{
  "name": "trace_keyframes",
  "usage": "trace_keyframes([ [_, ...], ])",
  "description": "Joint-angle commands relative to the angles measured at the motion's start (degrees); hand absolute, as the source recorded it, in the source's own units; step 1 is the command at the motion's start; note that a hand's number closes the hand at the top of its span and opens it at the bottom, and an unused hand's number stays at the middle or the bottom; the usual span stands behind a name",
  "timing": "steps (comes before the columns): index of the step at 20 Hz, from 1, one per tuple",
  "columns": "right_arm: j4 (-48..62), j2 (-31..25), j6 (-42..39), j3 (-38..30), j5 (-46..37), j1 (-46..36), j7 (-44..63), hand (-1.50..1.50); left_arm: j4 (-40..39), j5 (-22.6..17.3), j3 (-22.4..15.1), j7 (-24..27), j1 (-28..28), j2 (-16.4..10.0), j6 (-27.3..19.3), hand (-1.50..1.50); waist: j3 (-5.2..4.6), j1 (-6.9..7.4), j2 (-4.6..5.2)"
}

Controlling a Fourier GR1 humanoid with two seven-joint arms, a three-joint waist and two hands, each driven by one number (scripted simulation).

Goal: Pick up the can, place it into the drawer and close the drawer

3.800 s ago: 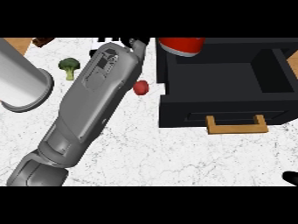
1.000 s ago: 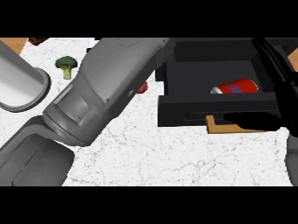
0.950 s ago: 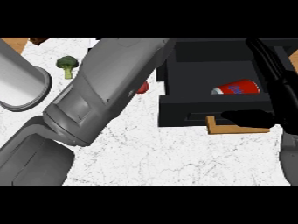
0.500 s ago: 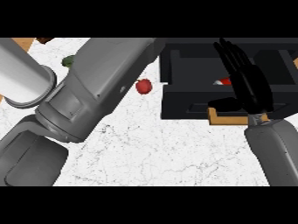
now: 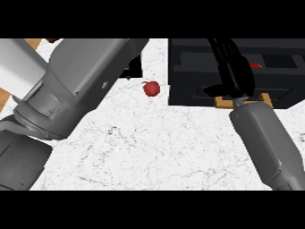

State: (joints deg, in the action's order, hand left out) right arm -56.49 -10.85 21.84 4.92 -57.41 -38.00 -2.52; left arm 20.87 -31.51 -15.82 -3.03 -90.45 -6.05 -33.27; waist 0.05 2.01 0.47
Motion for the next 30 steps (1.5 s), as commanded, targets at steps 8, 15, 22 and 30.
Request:
trace_keyframes([
  [8, 22.92, 0.83, 13.39, -6.44, -3.30, -16.62, -0.95, -1.50, 9.40, 1.60, -1.47, -3.73, 8.00, -3.68, 1.58, -1.50, -0.04, 2.94, -0.15],
  [15, 32.23, -0.90, 17.12, -8.67, -4.39, -23.98, -1.72, -1.50, 15.50, 2.15, -1.73, -7.39, 10.46, -8.08, 2.55, -1.50, -0.02, 3.65, 0.17],
  [22, 35.87, -1.31, 16.30, -11.45, -2.03, -30.16, -3.72, -1.50, 19.96, 2.88, -2.10, -6.10, 16.16, -9.92, 3.24, -1.50, 0.01, 4.24, 0.79],
  [30, 35.76, 1.43, 14.93, -16.18, 3.91, -32.10, -10.04, -1.50, 26.96, 2.20, -2.08, -10.16, 19.03, -14.07, 5.50, -1.50, 0.06, 5.14, 0.37],
])
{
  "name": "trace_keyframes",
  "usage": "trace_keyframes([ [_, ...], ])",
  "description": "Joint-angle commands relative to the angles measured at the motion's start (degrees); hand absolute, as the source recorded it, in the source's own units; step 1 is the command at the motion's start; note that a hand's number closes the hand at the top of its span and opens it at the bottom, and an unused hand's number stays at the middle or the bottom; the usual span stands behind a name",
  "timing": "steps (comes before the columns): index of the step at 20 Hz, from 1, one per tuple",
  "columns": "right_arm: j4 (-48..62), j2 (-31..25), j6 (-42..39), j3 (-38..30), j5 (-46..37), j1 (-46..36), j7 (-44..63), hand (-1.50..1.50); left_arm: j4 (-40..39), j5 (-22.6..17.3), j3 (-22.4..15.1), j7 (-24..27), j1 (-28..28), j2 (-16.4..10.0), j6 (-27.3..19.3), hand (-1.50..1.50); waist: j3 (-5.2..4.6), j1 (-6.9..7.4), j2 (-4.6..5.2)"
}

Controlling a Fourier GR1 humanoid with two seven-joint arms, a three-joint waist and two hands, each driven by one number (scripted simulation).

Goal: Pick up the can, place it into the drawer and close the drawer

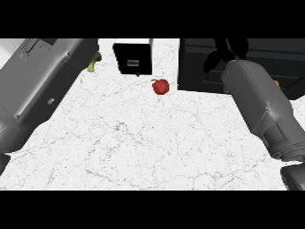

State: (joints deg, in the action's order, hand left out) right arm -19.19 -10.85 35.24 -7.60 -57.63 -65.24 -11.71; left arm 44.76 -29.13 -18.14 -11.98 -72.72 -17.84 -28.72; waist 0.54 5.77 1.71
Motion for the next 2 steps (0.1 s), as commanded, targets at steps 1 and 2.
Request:
trace_keyframes([
  [1, -1.36, 1.41, 1.14, -3.63, 3.96, -5.89, -1.30, -1.50, 3.48, -0.04, -0.27, -0.47, 2.89, -0.32, 0.16, -1.50, -0.45, 0.49, -0.79],
  [2, -0.62, -0.07, 0.34, -4.33, 4.08, -6.79, -0.15, -1.50, 5.01, -0.42, -0.19, -2.21, 2.69, -1.34, 0.19, -1.50, -0.45, 2.03, -0.96],
])
